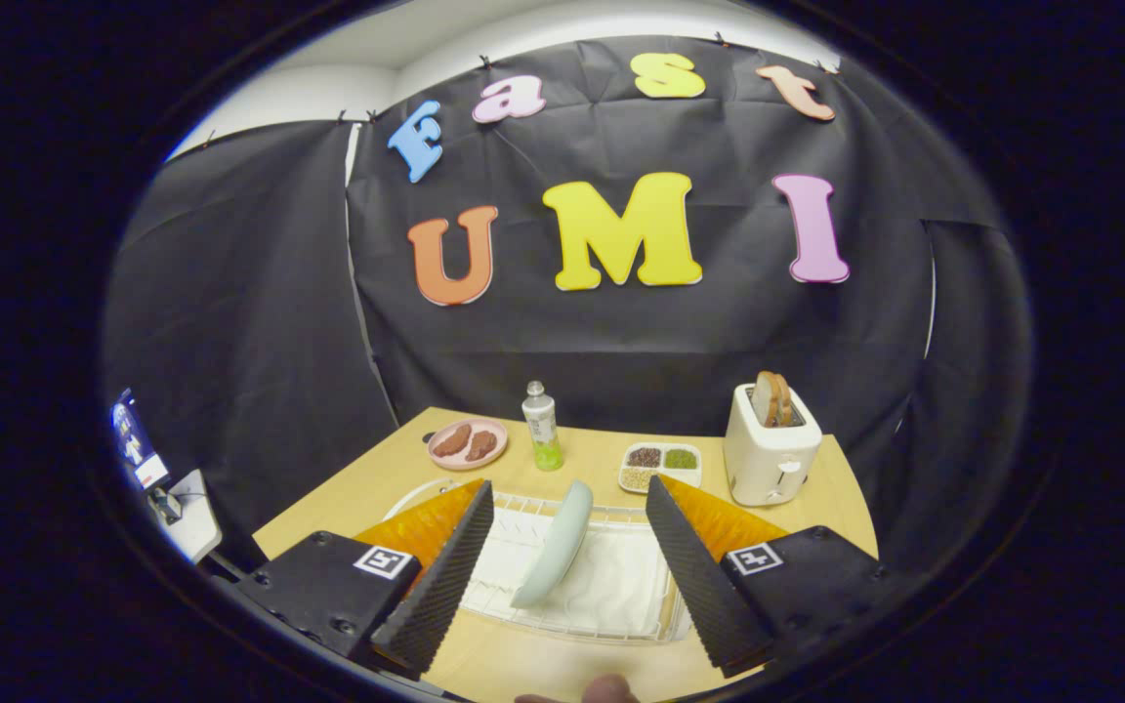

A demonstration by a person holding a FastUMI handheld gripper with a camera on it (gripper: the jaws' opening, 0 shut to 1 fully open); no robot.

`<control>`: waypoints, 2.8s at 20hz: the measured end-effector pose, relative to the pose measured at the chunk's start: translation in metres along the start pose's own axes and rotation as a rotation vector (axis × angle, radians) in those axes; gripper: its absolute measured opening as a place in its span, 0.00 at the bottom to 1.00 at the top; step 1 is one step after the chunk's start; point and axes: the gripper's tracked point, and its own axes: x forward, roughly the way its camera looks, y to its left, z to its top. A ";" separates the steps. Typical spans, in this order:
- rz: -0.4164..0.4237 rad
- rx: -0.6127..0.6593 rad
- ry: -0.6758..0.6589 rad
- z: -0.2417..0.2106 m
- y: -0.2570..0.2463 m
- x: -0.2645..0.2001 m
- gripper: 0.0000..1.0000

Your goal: Take the plate from the dish rack, then take the spoon from the basket and place it into the plate.

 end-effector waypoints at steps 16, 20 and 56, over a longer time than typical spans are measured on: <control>0.043 0.269 0.624 -0.088 0.026 0.136 0.96; -0.024 0.247 0.625 -0.088 0.018 0.147 0.81; -0.027 0.316 0.325 -0.151 0.031 -0.024 0.35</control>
